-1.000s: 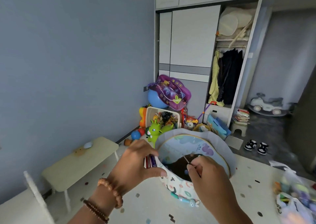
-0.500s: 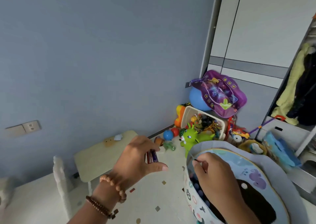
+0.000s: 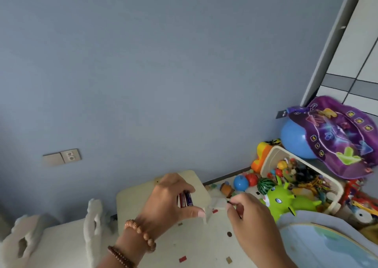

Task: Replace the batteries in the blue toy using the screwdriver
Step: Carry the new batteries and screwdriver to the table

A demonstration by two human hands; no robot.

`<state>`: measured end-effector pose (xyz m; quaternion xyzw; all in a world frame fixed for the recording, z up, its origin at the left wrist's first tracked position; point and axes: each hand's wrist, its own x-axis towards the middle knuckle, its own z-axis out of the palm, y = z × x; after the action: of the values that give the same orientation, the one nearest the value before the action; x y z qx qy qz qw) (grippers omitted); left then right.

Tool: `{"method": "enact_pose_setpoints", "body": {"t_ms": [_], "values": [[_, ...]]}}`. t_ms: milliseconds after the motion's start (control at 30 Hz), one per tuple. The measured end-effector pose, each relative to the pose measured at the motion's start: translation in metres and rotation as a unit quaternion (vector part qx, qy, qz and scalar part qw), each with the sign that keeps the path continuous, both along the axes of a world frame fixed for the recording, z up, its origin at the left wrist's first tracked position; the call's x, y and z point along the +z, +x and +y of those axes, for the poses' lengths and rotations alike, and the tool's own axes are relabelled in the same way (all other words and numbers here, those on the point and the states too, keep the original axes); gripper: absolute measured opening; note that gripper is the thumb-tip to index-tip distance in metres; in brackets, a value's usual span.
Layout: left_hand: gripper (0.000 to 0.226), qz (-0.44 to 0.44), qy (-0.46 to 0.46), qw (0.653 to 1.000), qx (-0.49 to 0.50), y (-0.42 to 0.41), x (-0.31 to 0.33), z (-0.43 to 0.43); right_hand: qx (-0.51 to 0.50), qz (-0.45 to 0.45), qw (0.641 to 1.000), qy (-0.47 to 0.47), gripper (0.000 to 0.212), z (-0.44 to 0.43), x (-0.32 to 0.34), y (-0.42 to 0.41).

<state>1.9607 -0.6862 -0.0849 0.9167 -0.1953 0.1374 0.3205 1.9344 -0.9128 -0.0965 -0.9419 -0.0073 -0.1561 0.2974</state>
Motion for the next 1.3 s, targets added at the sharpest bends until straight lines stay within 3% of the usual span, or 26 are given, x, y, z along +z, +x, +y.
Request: {"method": "enact_pose_setpoints", "body": {"t_ms": [467,667,967,1133,1300], "values": [[0.063,0.057,-0.025,0.986,0.157,0.209,-0.047,0.039,0.164,0.054,0.984,0.038,0.007,0.042,-0.067,0.283],[0.062,0.068,-0.027,0.980,0.185,0.286,-0.105,0.070,0.185,0.092,0.976,0.063,0.018,0.075,-0.137,0.371],[0.060,0.075,-0.017,0.982,0.174,0.390,-0.357,0.121,0.116,0.116,0.982,0.093,0.031,0.121,-0.376,0.474],[0.061,0.098,-0.003,0.979,0.180,0.429,-0.518,0.140,0.100,0.120,0.984,0.081,0.023,0.137,-0.522,0.517],[0.064,0.093,0.036,0.984,0.151,0.466,-0.637,0.147,0.090,0.125,0.986,0.066,0.021,0.144,-0.642,0.542]]}}
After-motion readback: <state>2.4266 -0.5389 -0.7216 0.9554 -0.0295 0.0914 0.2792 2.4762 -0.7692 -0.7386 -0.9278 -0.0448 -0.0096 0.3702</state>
